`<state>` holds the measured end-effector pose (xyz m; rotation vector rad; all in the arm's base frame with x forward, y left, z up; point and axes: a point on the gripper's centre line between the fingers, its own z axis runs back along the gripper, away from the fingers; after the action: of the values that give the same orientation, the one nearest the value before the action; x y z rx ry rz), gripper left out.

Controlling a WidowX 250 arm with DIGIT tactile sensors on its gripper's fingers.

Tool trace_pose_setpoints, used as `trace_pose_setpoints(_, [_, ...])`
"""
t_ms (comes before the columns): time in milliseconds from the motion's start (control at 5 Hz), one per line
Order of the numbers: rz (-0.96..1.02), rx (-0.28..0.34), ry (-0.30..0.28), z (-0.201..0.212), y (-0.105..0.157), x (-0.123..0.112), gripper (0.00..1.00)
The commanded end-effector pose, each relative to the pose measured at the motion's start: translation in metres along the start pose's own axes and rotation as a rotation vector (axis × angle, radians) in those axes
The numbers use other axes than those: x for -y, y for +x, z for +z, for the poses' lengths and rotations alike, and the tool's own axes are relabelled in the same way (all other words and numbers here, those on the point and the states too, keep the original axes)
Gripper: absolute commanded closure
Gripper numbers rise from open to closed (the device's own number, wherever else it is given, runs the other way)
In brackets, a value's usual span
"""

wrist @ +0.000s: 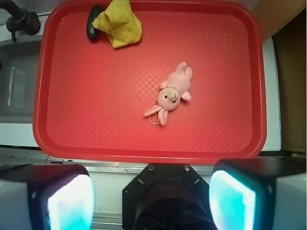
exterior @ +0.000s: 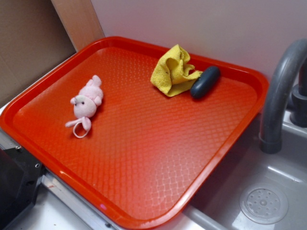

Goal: Grab the yellow cloth.

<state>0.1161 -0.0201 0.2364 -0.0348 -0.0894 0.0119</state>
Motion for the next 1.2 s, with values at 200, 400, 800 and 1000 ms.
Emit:
trace_pose_setpoints(200, [-0.13,0.071,0.091,-0.045,0.046,-0.022,0.0])
trace_pose_setpoints(400, [-0.237,0.169,0.091,-0.071,0.099,-0.041,0.0])
trace_pose_setpoints(800, [-0.342,0.247,0.005,-0.1,0.134,-0.052,0.0])
trace_pose_setpoints(1000, [-0.342,0.247,0.005,-0.1,0.134,-0.052,0.0])
